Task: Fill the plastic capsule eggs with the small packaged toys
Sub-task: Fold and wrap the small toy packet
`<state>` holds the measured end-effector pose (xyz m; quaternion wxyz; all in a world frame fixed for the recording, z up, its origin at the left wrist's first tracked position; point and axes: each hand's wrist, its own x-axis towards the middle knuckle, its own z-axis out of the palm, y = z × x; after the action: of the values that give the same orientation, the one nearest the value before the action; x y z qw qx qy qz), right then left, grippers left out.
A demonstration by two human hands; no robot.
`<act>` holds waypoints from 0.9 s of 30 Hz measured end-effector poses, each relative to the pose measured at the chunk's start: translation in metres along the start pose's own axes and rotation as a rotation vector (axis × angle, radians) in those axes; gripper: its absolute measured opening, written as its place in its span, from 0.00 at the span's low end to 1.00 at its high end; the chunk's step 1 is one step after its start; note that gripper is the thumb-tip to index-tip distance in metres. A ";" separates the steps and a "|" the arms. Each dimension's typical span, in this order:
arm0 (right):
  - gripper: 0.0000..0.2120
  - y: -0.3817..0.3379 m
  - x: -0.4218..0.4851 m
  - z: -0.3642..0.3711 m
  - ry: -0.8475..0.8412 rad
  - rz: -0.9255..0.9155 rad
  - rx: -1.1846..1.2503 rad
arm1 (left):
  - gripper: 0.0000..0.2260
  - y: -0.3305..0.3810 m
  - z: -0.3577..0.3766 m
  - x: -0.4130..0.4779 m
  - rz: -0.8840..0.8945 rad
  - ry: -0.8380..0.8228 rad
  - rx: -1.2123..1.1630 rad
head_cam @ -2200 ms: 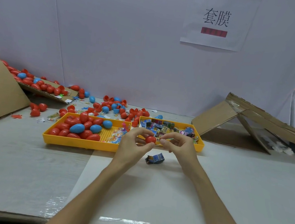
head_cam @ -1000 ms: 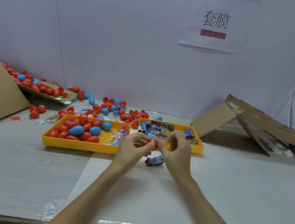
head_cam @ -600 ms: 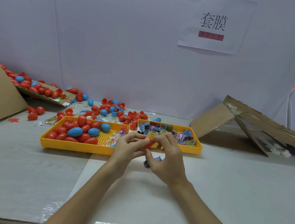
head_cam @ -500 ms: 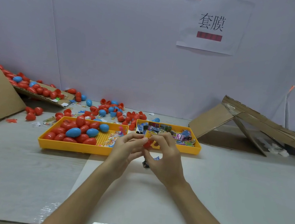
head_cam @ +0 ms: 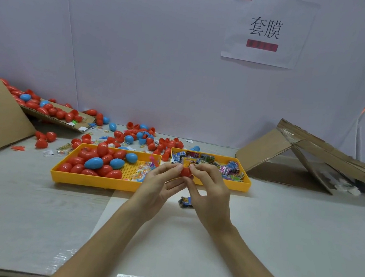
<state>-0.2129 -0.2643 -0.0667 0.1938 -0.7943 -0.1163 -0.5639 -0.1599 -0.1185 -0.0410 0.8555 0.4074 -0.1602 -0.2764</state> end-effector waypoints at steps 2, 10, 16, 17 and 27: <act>0.11 0.000 0.000 0.000 -0.002 -0.003 0.000 | 0.12 0.000 -0.001 0.000 -0.003 -0.002 0.000; 0.11 0.002 -0.001 0.001 0.016 -0.008 0.008 | 0.12 -0.002 -0.003 0.003 -0.001 0.003 -0.018; 0.16 0.002 -0.002 0.000 0.033 0.022 0.016 | 0.16 -0.002 -0.003 0.003 -0.001 -0.016 -0.029; 0.15 0.003 -0.002 0.001 0.037 0.022 0.004 | 0.17 -0.002 -0.003 0.003 -0.001 -0.016 -0.030; 0.10 0.002 -0.002 0.000 0.024 -0.004 -0.014 | 0.18 -0.002 -0.003 0.004 -0.017 -0.007 -0.041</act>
<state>-0.2129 -0.2661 -0.0686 0.1885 -0.7886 -0.1113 -0.5747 -0.1561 -0.1203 -0.0442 0.8609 0.3899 -0.1541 -0.2883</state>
